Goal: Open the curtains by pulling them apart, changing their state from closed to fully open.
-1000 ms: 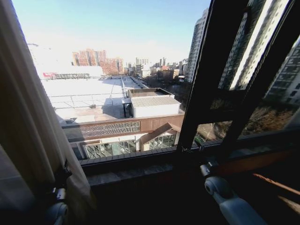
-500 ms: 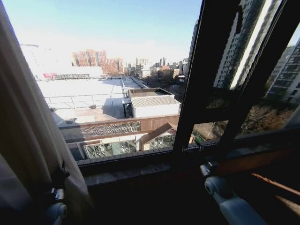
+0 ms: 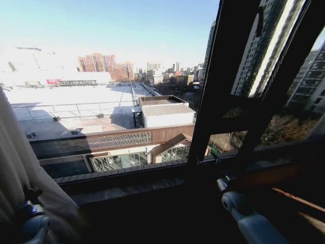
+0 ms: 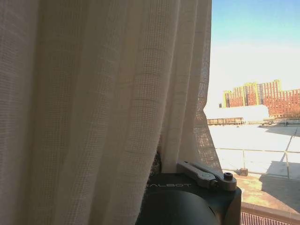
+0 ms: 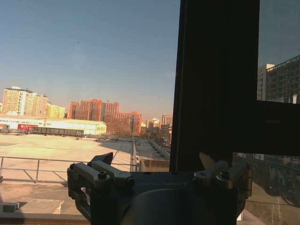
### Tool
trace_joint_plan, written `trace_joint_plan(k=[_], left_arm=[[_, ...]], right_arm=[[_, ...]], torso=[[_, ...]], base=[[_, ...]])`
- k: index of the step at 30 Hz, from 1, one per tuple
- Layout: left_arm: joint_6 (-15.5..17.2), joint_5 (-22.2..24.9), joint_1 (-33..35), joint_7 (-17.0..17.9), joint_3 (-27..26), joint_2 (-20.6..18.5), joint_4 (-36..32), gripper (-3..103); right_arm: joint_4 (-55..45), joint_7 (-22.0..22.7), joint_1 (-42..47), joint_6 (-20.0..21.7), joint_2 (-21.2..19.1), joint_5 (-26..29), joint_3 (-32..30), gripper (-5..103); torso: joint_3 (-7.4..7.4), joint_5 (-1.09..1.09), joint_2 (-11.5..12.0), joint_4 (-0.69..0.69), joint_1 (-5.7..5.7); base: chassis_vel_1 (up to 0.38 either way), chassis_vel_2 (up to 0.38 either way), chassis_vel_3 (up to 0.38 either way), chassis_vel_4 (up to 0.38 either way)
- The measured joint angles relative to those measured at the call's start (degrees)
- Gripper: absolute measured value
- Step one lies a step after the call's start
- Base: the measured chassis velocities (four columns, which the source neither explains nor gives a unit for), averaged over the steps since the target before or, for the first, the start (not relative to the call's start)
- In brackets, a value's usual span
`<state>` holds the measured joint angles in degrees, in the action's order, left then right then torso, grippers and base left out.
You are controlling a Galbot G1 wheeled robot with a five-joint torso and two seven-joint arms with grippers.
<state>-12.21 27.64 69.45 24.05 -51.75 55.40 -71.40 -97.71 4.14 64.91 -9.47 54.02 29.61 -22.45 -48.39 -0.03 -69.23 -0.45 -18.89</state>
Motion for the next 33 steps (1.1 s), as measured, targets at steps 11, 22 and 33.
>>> trace_joint_plan(k=[11, 22, 33], left_arm=[[-0.30, -1.22, 0.10, 0.23, -0.36, 0.02, -0.15, 0], [-4.32, -2.31, 7.74, -17.91, -1.15, 5.79, -13.42, 32], [-2.96, 0.62, 14.58, -25.12, -2.62, 12.79, -24.07, 65]], right_arm=[[0.00, 0.00, 0.00, 0.00, 0.00, 0.00, 0.00, 100], [0.00, 0.00, 0.00, 0.00, 0.00, 0.00, 0.00, 100], [0.00, 0.00, 0.00, 0.00, 0.00, 0.00, 0.00, 100]], torso=[[0.00, 0.01, 0.00, -0.01, 0.00], [0.01, 0.02, 0.00, -0.02, 0.00], [0.02, 0.03, 0.00, -0.01, 0.00]], base=[[0.000, 0.000, 0.000, 0.000], [0.000, 0.000, 0.000, 0.000], [0.000, 0.000, 0.000, 0.000]])
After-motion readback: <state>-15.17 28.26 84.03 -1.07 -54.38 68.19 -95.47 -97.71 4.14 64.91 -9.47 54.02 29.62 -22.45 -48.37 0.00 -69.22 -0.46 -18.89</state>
